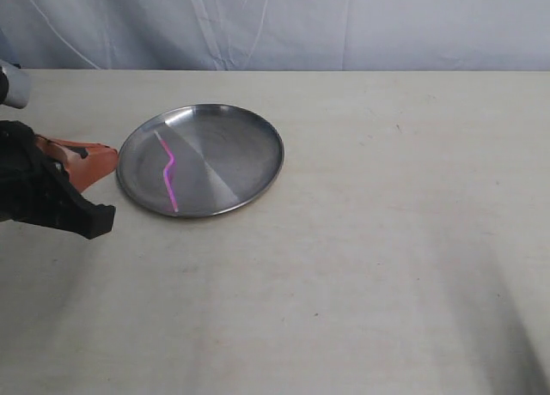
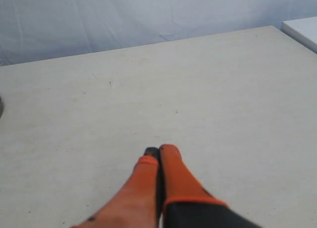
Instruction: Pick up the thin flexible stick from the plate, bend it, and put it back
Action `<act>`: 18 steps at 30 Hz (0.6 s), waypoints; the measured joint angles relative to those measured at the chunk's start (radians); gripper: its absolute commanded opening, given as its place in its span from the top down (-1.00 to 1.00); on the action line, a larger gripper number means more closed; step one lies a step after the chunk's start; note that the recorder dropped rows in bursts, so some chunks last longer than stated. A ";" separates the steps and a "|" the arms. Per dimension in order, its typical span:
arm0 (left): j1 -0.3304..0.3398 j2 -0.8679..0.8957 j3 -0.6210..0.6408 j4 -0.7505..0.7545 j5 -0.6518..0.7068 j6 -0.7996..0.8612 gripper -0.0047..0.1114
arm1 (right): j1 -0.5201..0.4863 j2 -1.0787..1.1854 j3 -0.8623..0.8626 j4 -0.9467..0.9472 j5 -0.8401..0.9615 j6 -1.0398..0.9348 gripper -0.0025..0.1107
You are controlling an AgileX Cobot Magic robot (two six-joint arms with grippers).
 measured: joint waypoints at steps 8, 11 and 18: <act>0.000 -0.003 0.002 0.009 -0.005 0.003 0.92 | 0.000 0.000 0.000 0.000 0.000 0.000 0.97; 0.000 -0.026 0.032 0.133 -0.108 0.051 0.92 | 0.000 0.000 0.000 0.004 -0.001 0.000 0.97; 0.004 -0.228 0.161 0.359 -0.432 0.177 0.92 | 0.000 0.000 0.000 0.004 -0.001 0.000 0.97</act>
